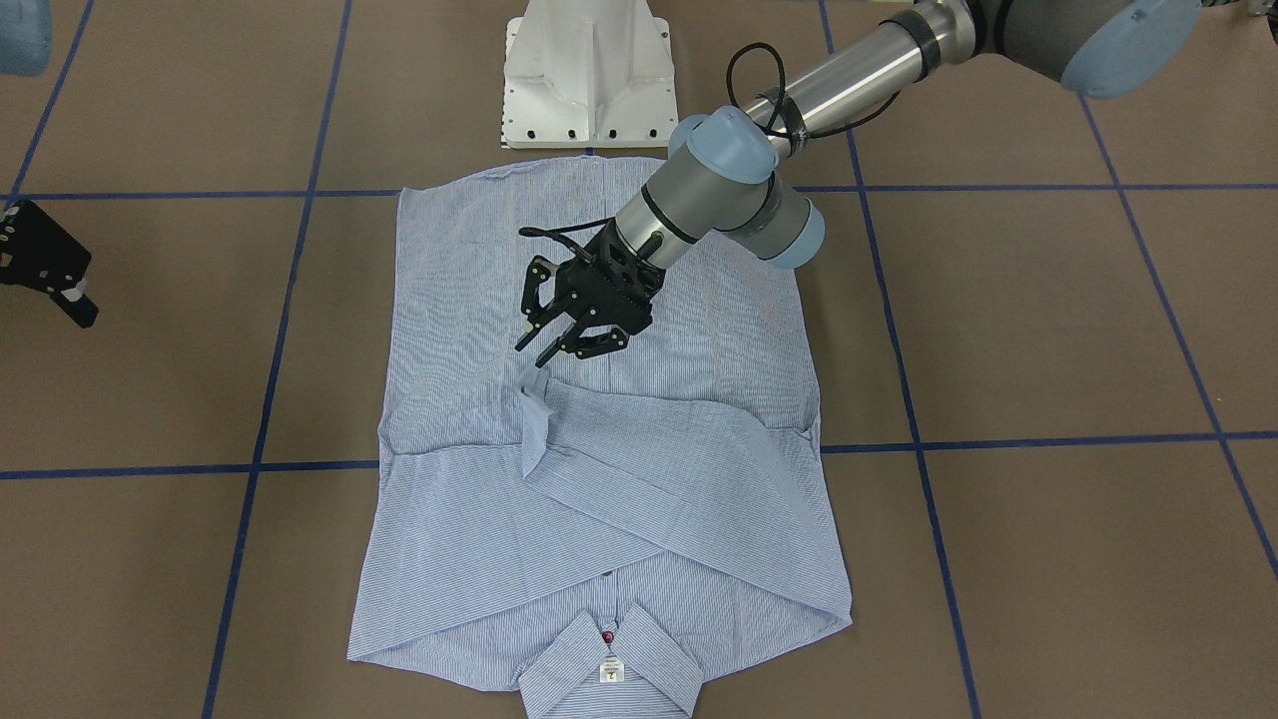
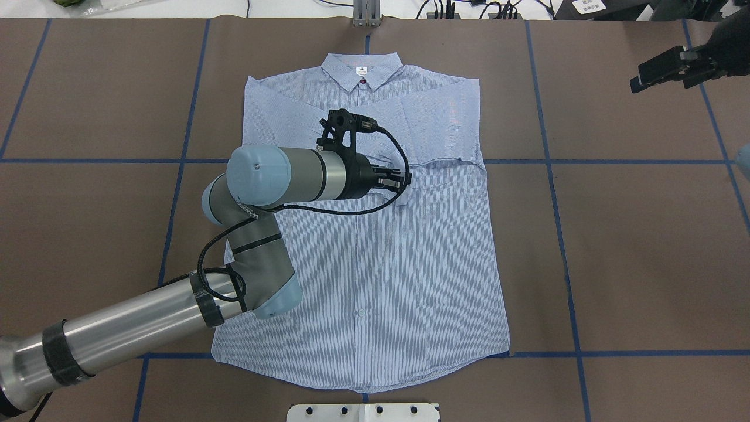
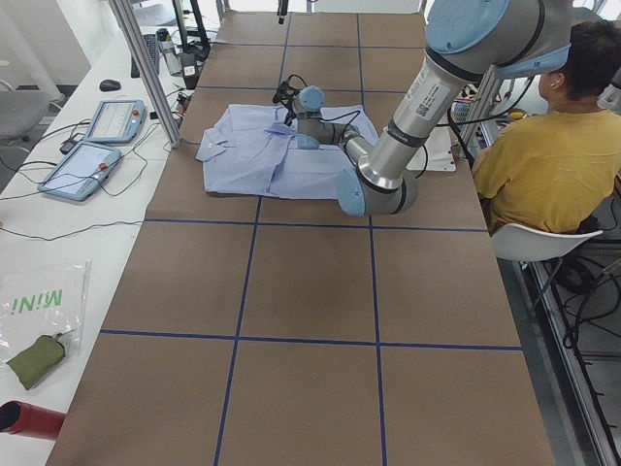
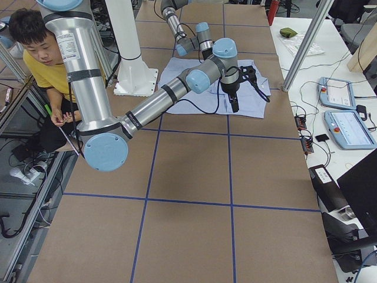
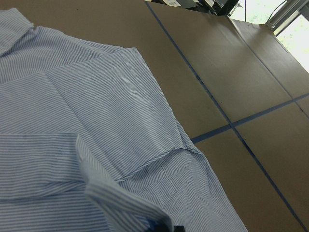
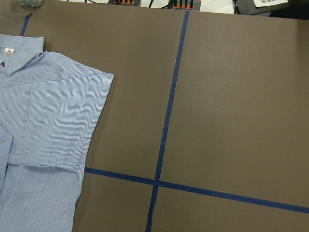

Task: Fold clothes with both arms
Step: 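Fold the held sleeve across the shirt front with the left gripper and release, then move both grippers down to the shirt's side edges near the hem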

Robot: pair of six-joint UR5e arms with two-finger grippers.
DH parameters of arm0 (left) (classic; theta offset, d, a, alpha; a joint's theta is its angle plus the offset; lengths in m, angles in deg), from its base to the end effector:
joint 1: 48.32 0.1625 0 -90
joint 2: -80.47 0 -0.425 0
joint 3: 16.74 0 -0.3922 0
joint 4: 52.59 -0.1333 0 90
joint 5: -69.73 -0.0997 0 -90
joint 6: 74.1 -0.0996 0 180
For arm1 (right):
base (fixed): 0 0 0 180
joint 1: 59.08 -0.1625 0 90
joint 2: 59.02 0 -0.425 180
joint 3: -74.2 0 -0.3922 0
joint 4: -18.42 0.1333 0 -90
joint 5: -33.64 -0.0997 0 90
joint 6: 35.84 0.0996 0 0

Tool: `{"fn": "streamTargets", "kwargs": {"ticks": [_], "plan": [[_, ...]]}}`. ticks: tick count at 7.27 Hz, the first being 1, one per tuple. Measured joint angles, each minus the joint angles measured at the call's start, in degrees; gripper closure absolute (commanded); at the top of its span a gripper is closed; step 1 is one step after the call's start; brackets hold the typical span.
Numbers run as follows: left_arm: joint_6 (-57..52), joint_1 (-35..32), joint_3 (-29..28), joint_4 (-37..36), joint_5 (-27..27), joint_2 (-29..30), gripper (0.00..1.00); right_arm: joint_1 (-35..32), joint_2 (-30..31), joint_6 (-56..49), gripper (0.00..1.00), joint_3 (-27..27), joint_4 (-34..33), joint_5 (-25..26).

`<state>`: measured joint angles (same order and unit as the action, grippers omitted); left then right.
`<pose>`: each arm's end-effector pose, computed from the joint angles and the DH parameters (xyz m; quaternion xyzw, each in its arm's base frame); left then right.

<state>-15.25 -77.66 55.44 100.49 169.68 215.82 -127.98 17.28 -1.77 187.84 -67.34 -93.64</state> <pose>0.5945 -0.4673 0.1792 0.3040 0.6425 0.0727 0.6996 -0.1262 -0.5297 0.3306 0.1597 -0.4206 -0.0127 0.8930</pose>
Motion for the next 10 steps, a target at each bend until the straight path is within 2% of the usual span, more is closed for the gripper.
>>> {"fn": "streamTargets", "kwargs": {"ticks": [2,4,6,8,10], "plan": [[-0.09,0.10,0.91,-1.36,0.38,-0.50,0.00,0.58,-0.02,3.97,0.00,0.84,0.56,-0.06],[-1.88,-0.13,5.62,-9.61,0.44,-3.01,0.00,5.38,0.42,12.43,0.00,3.49,2.06,2.53],[-4.91,-0.59,18.75,-17.86,0.77,-12.56,0.00,15.93,1.42,23.88,0.00,8.24,2.56,11.50],[-6.50,-0.88,32.31,-31.53,1.39,-17.98,0.00,27.66,4.95,33.11,0.00,13.74,2.67,21.43],[-4.25,-0.45,40.37,-36.11,0.62,-24.82,0.00,39.56,9.30,41.78,0.00,18.64,2.70,31.69]]}}
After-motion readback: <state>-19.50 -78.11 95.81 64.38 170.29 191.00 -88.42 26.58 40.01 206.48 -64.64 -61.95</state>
